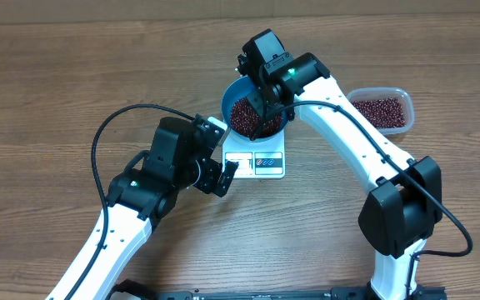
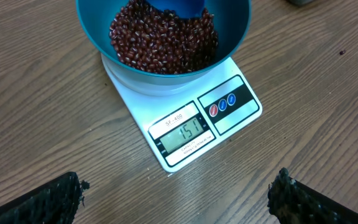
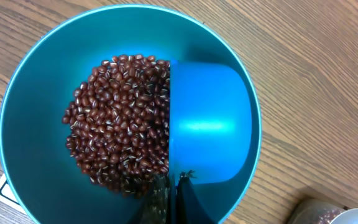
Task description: Scoop item into bowl and weigh 150g on scale
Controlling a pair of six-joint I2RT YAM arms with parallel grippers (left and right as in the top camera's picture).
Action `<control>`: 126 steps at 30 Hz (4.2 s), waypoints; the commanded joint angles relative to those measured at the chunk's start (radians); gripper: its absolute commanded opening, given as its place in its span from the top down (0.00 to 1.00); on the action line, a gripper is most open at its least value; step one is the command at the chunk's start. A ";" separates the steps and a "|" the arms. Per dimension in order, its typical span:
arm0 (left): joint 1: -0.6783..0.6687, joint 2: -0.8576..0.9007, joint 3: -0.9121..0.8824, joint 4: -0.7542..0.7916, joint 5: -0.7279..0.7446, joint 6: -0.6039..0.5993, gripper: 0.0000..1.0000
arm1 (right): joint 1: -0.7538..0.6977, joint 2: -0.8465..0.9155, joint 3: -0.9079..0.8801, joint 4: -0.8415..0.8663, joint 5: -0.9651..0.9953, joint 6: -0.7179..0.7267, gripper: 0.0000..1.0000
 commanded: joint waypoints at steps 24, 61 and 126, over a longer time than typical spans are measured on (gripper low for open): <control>0.003 0.006 -0.001 0.000 -0.006 -0.012 0.01 | -0.084 -0.003 0.198 -0.156 -0.329 0.053 0.96; 0.003 0.006 -0.001 0.001 -0.006 -0.012 0.00 | -0.510 -0.228 0.206 -0.348 -0.735 -0.026 0.96; 0.003 0.006 -0.001 0.001 -0.006 -0.012 0.00 | -0.816 -0.454 -0.734 -0.078 -0.810 -0.100 0.96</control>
